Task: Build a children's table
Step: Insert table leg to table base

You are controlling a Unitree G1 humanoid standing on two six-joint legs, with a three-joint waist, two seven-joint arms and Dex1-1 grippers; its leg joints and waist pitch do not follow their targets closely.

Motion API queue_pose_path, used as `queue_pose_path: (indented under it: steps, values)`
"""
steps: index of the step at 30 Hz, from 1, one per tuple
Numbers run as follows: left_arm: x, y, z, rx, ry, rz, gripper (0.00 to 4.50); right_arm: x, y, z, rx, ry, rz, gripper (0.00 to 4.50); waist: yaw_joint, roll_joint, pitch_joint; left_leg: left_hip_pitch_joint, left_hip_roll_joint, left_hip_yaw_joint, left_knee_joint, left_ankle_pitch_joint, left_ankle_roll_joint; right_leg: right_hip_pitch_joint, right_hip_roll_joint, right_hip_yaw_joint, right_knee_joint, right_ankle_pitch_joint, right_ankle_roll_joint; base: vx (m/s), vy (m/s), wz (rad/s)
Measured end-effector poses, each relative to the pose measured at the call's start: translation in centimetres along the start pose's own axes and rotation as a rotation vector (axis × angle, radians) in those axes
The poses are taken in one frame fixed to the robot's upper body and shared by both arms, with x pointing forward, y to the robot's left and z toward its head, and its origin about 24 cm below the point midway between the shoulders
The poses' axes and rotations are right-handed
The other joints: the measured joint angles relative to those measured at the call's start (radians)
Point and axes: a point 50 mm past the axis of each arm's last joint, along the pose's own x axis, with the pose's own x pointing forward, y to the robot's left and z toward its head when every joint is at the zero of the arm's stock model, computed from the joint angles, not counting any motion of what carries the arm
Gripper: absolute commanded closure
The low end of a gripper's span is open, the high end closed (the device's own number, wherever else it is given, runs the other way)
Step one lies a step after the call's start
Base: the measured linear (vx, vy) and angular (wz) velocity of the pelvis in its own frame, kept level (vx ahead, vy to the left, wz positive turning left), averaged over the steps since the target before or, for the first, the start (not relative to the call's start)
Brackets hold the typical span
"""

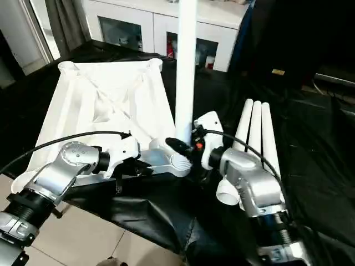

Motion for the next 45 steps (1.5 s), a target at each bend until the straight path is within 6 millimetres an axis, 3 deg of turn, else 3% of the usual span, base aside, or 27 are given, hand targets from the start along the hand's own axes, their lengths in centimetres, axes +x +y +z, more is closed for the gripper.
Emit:
queue_pose_path:
  steps: [15,29,36,45]
  values:
    - [-0.1,0.0,-0.1,-0.003,0.001,0.002,4.5,0.3,-0.4,-0.6,0.049,-0.037,-0.016,2.61,-0.002,0.0,0.0,0.0,0.0,0.0,0.0,0.0,0.0,0.0,0.0,0.0,0.0,0.0,0.0,0.0,0.0,0.0]
    - [0.0,0.1,-0.3,-0.005,0.009,0.005,4.5,-0.9,0.0,-3.6,0.145,-0.247,-0.128,2.61,0.0,0.004,-0.003,0.002,0.0,-0.001,-0.001,0.0,0.0,0.002,0.0,0.0,-0.001,-0.001,0.001,0.0,0.0,0.0]
    - [0.1,0.1,-0.4,-0.01,0.01,0.01,4.5,-0.7,0.5,-4.4,0.064,-0.291,-0.155,2.62,-0.002,0.006,-0.004,0.002,-0.001,-0.001,-0.001,0.0,0.0,0.003,0.0,0.0,-0.002,-0.001,0.002,0.0,0.0,0.0]
    - [0.0,0.2,-0.6,-0.02,0.012,0.012,4.5,0.0,0.8,-3.9,-0.111,-0.231,-0.088,2.62,-0.004,0.007,-0.006,0.005,-0.001,-0.001,-0.001,0.0,0.0,0.004,0.0,0.0,-0.002,-0.001,0.002,0.0,0.0,0.0]
